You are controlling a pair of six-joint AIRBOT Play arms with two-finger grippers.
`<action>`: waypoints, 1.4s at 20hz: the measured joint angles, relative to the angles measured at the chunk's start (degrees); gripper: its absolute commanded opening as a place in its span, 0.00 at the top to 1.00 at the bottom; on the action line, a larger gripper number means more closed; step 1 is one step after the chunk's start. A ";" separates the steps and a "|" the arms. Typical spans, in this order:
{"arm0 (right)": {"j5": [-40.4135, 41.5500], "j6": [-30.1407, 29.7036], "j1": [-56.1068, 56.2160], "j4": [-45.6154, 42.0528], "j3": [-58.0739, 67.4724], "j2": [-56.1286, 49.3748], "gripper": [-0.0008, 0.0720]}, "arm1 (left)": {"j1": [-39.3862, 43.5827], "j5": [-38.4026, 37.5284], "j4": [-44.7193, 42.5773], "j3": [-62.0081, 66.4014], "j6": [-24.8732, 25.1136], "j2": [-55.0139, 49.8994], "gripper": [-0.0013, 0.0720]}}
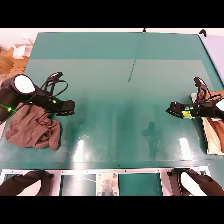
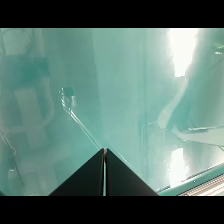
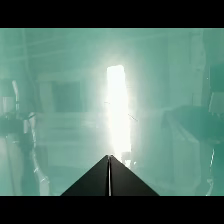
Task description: Fold the shirts.
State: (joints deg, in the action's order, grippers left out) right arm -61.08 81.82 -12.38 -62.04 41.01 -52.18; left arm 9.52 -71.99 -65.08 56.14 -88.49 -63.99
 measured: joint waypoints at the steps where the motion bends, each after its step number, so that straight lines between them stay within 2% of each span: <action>1: 0.02 0.00 -0.02 0.00 0.00 0.00 0.96 | 0.00 -0.02 -0.02 0.00 0.00 0.00 0.95; 13: 0.02 0.00 0.02 0.00 0.00 -0.02 0.96 | 0.00 0.17 0.04 0.00 -0.02 0.00 0.95; 19: 1.60 0.00 0.02 0.02 0.00 -0.09 0.96 | 0.00 5.95 0.13 0.20 0.22 0.00 0.95; 21: 2.21 0.00 0.02 0.02 0.00 -0.09 0.96 | 0.02 6.27 -4.66 0.96 -0.04 0.00 0.95; 22: 2.45 0.00 0.02 0.02 0.00 -0.09 0.96 | -0.02 5.64 -10.25 1.29 -1.77 0.00 0.95; 23: 2.58 0.00 0.02 0.02 0.00 -0.09 0.96 | -0.04 4.35 -17.44 1.51 -4.35 0.00 0.68; 24: 2.69 0.00 0.02 0.02 0.00 -0.09 0.96 | -0.07 2.93 -24.26 1.64 -7.37 0.00 0.00; 26: 2.97 0.00 0.02 0.02 0.00 -0.09 0.96 | -0.13 0.68 -36.28 1.51 -13.27 0.00 0.03; 28: 3.54 0.00 0.02 0.02 0.00 -0.09 0.95 | -0.11 0.81 -43.41 0.42 -16.96 -0.15 0.03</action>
State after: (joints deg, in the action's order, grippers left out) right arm -57.54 81.82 -12.36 -62.02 41.01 -52.27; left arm 9.41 -71.18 -108.49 56.55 -105.45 -64.14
